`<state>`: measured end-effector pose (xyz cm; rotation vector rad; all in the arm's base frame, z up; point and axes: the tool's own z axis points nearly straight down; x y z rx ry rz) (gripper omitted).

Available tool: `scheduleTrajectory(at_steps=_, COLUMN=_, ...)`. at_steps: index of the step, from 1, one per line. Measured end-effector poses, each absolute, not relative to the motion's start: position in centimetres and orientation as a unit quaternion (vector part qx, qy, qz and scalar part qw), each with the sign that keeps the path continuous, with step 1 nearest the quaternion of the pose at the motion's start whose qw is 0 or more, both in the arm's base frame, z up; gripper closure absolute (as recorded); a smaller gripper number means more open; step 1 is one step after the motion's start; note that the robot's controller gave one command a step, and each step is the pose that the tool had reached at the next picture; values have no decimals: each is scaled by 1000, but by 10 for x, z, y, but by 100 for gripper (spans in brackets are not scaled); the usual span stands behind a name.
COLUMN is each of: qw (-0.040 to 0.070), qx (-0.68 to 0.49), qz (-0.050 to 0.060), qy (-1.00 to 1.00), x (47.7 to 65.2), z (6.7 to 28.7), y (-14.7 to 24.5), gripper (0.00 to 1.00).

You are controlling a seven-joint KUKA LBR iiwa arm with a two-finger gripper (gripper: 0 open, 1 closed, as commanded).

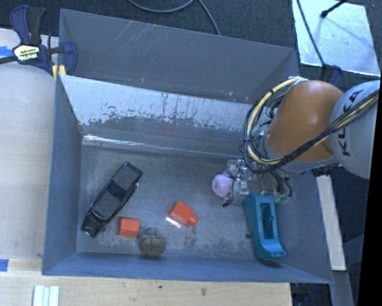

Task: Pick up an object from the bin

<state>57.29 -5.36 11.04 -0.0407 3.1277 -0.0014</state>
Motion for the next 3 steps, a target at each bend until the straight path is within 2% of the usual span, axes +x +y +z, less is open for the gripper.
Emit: scheduleTrajectory(at_steps=3, qw=9, qx=-13, qz=-1, qy=1000, x=574, z=144, y=-54, gripper=100)
